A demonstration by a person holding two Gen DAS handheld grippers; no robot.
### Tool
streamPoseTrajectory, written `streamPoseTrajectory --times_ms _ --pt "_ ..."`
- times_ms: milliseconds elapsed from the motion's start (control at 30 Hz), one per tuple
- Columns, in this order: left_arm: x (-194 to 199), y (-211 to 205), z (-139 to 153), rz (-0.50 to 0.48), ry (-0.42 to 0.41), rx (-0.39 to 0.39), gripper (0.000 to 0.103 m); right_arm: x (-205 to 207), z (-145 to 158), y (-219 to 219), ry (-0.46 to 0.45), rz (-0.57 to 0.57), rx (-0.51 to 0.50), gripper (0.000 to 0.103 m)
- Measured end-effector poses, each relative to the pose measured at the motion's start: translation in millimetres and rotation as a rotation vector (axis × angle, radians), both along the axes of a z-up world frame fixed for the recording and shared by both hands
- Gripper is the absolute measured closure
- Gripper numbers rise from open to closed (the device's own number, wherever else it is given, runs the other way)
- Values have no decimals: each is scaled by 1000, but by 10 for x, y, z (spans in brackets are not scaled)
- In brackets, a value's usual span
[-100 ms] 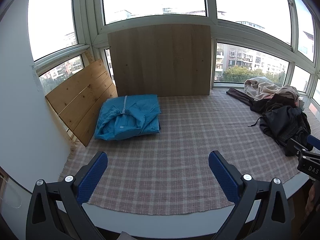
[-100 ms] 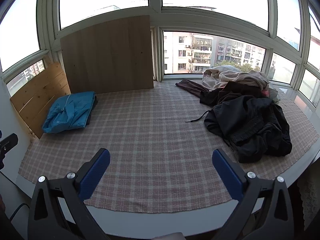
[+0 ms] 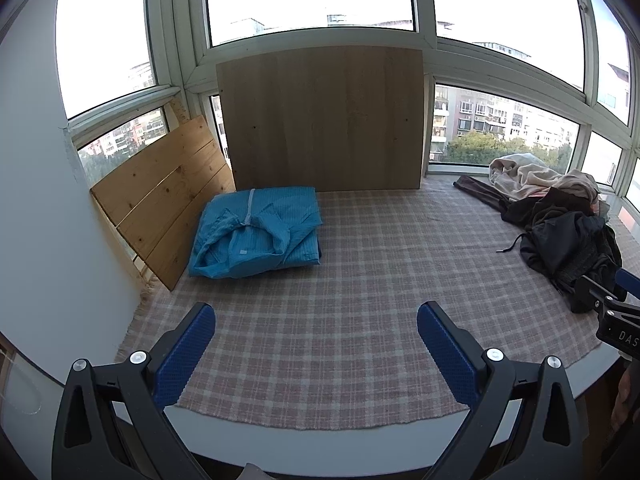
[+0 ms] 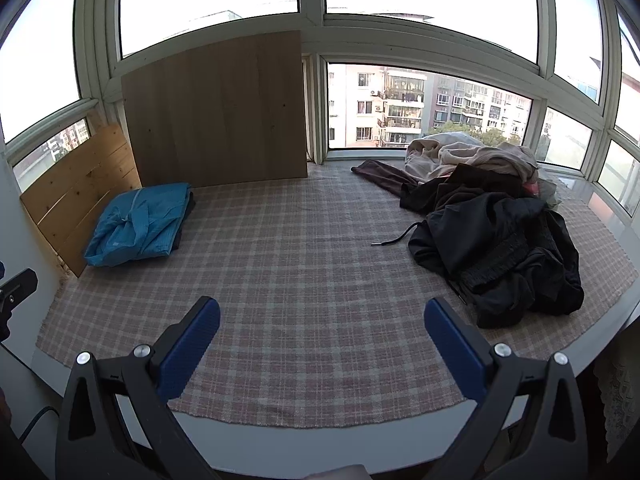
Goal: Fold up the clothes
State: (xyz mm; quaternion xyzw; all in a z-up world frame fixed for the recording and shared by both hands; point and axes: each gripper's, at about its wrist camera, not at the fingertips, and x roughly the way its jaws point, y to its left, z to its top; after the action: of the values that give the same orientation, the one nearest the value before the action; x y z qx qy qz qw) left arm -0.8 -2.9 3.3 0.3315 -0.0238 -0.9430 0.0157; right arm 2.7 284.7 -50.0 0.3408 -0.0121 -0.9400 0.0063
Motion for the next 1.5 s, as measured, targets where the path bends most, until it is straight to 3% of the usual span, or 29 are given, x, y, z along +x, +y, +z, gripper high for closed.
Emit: streamPoseTrajectory --times_ms 867,1500 --pt "-86 -73 -73 2 -10 -2 1 -70 39 -148 6 11 32 0" --pt "-342 -73 -167 -65 -21 -10 1 -198 -12 -183 -8 -42 56 0"
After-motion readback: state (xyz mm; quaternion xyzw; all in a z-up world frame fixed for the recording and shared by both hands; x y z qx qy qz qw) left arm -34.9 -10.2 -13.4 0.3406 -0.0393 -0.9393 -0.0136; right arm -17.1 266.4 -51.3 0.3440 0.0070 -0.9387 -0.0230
